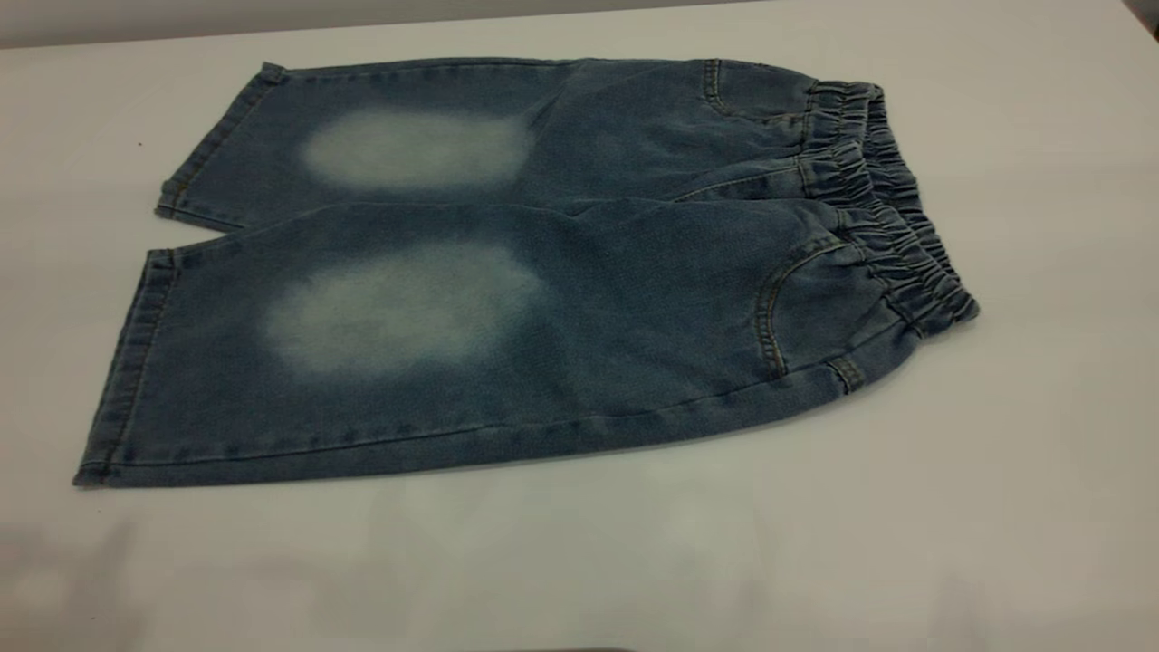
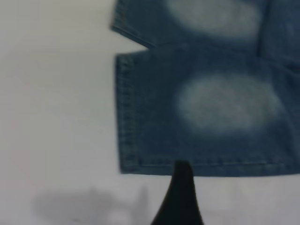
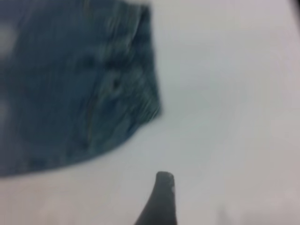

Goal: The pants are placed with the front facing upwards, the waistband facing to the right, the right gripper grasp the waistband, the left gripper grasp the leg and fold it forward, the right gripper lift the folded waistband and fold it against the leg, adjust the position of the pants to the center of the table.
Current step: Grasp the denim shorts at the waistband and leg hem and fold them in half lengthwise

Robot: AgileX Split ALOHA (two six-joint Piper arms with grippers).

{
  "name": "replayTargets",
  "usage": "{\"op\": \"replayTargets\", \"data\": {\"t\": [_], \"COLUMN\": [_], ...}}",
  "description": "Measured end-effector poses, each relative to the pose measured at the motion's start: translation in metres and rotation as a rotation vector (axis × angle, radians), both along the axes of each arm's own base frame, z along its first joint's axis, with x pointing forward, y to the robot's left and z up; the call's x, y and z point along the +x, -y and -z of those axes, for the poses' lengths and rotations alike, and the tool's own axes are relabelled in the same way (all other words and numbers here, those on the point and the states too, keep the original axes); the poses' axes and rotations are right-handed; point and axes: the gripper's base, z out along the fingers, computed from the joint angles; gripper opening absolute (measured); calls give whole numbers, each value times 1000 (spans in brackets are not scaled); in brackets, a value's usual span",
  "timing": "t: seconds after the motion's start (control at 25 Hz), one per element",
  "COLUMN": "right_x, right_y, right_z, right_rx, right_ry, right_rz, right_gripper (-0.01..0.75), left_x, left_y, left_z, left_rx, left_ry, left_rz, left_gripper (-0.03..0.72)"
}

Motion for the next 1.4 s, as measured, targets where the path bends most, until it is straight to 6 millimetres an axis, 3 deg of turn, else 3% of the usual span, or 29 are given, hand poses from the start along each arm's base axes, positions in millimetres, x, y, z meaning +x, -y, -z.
{"op": "replayTargets", "data": {"t": [0.28,0.68,0.92,1.4], "right_x": [36,78,114,148], "right_y": [-18,-34,-35,-31], "right_z": [19,28,70,149], "right_rx": [204,399,488,523], "right_ry": [-142,-38,-172,-351], "right_rz": [-102,-227,-177,-31], "right_gripper": [569,568,600,593], "left_x": [43,74,77,77], "left_y": [11,19,21,21], "left_z": [17,27,26,25], "left_rx": [-88,-83,-81,-75], "left_ry": [-1,91,133,140], "left_rz": [84,203,237,238], "left_gripper": [569,569,569,569]}}
